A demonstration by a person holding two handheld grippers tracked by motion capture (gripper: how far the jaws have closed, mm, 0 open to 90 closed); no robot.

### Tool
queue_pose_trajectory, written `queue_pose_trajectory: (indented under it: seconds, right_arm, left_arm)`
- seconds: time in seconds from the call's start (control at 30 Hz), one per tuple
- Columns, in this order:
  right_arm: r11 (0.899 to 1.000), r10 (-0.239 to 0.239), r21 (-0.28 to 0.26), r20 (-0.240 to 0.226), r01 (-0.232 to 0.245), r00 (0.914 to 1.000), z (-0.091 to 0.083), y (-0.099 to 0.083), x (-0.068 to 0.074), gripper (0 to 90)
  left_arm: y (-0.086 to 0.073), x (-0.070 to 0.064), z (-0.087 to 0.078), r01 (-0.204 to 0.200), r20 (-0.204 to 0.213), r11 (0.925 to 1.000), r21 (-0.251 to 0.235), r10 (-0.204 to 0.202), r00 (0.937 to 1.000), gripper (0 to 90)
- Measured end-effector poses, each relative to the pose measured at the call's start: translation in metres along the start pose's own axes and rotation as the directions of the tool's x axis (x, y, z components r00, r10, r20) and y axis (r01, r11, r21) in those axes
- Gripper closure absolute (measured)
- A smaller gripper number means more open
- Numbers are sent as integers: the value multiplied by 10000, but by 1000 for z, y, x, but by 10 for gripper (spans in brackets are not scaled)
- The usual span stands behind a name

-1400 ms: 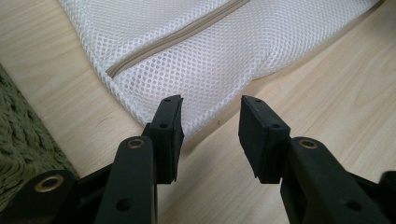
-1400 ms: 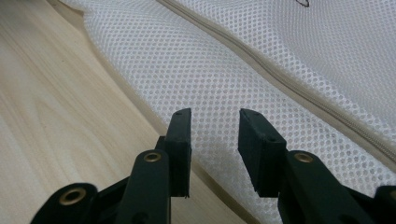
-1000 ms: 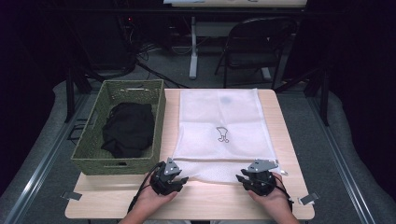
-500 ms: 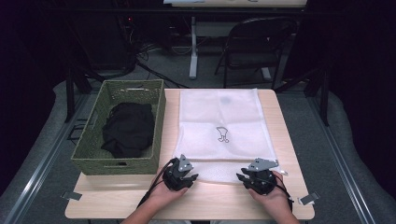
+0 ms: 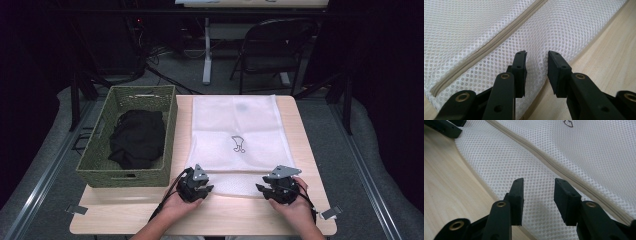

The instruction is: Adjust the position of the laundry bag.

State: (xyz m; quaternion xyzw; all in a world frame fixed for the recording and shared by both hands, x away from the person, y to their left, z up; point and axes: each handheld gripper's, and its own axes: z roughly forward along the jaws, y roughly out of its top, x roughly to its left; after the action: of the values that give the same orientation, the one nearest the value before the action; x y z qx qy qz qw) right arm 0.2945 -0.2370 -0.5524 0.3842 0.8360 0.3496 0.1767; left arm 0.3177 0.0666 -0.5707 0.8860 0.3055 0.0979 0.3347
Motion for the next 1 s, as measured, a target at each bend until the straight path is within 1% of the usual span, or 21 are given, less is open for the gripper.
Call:
queue_pose_trajectory:
  seconds: [0.03,0.07,0.17,0.23,0.3,0.4,0.47,0.53,0.67,0.87,0.9,1.0]
  right_arm:
    - [10000,94,14,30,-94,10000,0,0,-1,604]
    - [10000,39,8,61,-39,10000,-1,1,-3,609]
    - [9998,179,46,33,-179,9998,-2,3,-5,624]
    - [9998,159,109,55,-159,9999,-2,3,-6,624]
    - [9997,242,105,18,-242,9997,-2,3,-6,628]
    - [9997,237,98,-37,-237,9997,-2,5,-8,635]
    - [9996,236,157,51,-237,9997,-2,8,-10,647]
    - [9998,159,101,130,-161,9998,-3,13,-12,660]
    - [10000,48,65,265,-49,9996,-4,21,-17,680]
    - [9999,119,85,284,-121,9995,-1,26,-22,712]
    - [9998,214,19,220,-214,9995,0,29,-25,721]
    - [9996,292,17,325,-293,9990,1,31,-28,727]
  left_arm:
    - [0,1,0,54,47,10000,36,-54,10000,695]
    - [0,2,0,76,112,10000,31,-76,9999,699]
    - [-1,3,-1,74,118,10000,49,-74,9999,717]
    - [-1,2,0,-1,104,10000,72,1,9999,731]
    - [-1,0,0,-6,70,10000,66,6,10000,742]
    - [-1,0,0,-4,60,10000,88,3,10000,757]
    - [-1,1,0,6,78,10000,85,-7,10000,768]
    - [-1,1,0,5,71,10000,81,-6,10000,776]
    - [-1,0,1,-2,-22,10000,54,2,10000,797]
    - [-1,0,0,14,-69,10000,36,-14,10000,837]
    - [-1,0,0,2,-82,10000,35,-1,10000,841]
    - [-1,0,0,-6,-87,10000,27,6,10000,849]
